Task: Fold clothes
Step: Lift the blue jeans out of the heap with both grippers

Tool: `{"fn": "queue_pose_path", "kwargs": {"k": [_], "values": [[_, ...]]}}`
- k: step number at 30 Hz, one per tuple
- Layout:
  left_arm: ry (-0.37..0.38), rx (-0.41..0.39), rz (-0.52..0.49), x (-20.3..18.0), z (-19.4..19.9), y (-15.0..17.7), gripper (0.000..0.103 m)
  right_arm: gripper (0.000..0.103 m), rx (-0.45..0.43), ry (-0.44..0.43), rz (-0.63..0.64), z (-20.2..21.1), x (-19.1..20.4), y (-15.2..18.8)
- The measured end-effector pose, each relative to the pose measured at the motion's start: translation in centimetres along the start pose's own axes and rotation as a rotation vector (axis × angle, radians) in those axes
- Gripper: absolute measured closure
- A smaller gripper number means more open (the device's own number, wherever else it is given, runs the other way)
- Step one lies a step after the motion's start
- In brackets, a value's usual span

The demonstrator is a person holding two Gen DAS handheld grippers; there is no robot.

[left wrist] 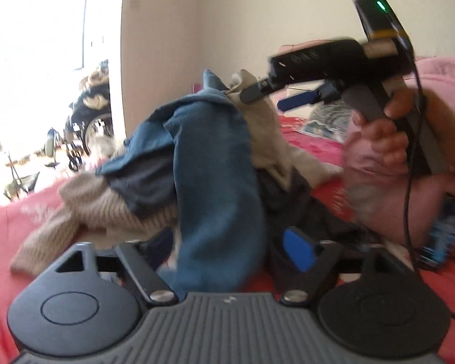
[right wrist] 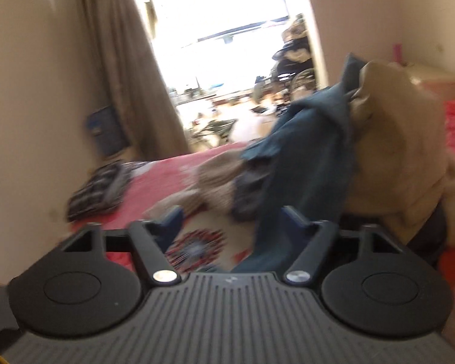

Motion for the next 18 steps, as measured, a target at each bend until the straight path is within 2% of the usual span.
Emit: {"fn": "queue_pose_path", "kwargs": {"k": [1, 4, 5, 7, 8, 9, 10, 12, 14, 16, 18], "values": [[-0.014, -0.006, 0.001, 0.0, -1.8, -0.3, 0.005, 0.021, -0.012, 0.047, 0.008, -1.0, -1.1, -0.8], [-0.053, 0.034, 0.009, 0.1, -7.5, -0.8, 0.003, 0.016, -0.022, 0.174, 0.022, -4.7, -4.4, -2.7], [-0.064, 0.064, 0.020, 0.2, -9.4, -0.8, 0.003, 0.015, -0.007, 0.193, 0.013, -6.1, -5.5, -3.0], [-0.090, 0.120, 0.055, 0.6, -12.5, -0.3, 0.003, 0.016, 0.019, 0.169, -0.041, -7.9, -6.8, -2.9], [-0.095, 0.144, 0.071, 0.9, -13.8, 0.1, 0.008, 0.016, 0.032, 0.154, -0.070, -8.7, -7.4, -2.8], [-0.101, 0.168, 0.087, 1.1, -15.0, 0.4, 0.011, 0.022, 0.044, 0.139, -0.099, -9.5, -8.0, -2.7], [-0.102, 0.190, 0.104, 1.3, -16.2, 0.8, 0.018, 0.049, 0.057, 0.124, -0.128, -10.3, -8.6, -2.6], [-0.057, 0.214, 0.140, 1.3, -17.1, 1.4, 0.037, 0.080, 0.063, 0.091, -0.142, -10.5, -8.5, -2.2], [-0.013, 0.234, 0.174, 1.1, -17.8, 1.8, 0.073, 0.085, 0.064, 0.085, -0.128, -10.6, -8.2, -1.7], [-0.014, 0.239, 0.174, 0.8, -17.9, 1.9, 0.091, 0.087, 0.065, 0.133, -0.124, -11.2, -8.6, -1.6], [-0.026, 0.231, 0.156, 0.3, -17.8, 1.8, 0.095, 0.084, 0.048, 0.156, -0.140, -11.5, -8.8, -1.6]]}}
Point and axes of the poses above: each gripper's, at about its wrist camera, not at the fingertips, and z roughly against the way its jaws point, x to its left, y to its underside, the point moved 7 cm from there along -z, roughly the way its jaws point, and after that the axes turned 2 degrees about x, right-handed, at the moved point
